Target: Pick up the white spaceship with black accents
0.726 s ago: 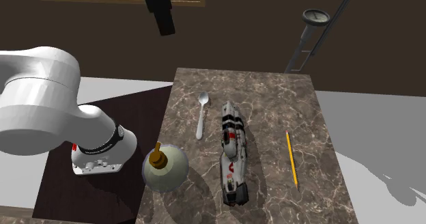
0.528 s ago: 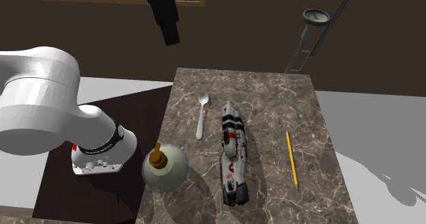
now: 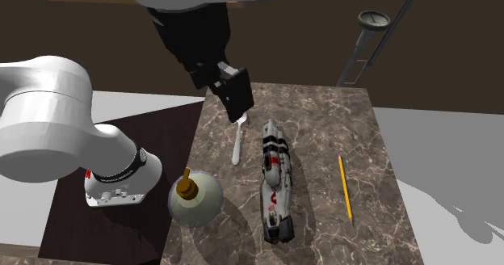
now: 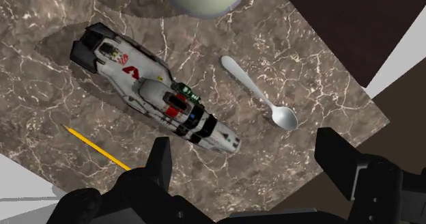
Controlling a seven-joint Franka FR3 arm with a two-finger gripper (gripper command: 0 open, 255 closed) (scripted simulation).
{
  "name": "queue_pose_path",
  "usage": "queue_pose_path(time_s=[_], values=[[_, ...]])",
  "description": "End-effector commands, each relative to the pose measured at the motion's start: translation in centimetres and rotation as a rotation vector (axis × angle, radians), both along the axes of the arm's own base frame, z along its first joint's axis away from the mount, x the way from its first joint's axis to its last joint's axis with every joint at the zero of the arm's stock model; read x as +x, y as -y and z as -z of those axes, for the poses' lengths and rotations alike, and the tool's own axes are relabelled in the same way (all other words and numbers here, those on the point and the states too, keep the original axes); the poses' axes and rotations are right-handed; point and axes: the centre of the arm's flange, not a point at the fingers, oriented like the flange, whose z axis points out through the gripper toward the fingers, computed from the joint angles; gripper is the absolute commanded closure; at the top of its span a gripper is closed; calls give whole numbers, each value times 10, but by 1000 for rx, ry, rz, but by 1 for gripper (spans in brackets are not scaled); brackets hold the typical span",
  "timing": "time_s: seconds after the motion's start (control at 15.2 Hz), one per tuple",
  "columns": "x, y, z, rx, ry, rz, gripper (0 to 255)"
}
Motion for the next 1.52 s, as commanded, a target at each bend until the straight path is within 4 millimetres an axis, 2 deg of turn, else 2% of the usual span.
queue_pose_path(time_s=[0.0, 0.4, 0.86, 1.12, 1.45], values=[[2, 16, 21, 1, 6, -112, 0], [26, 59, 85, 7, 19, -419, 0], [71, 97, 159, 14, 34, -777, 0], [101, 110, 202, 18, 42, -981, 0], [103, 111, 225, 18, 43, -991, 0]])
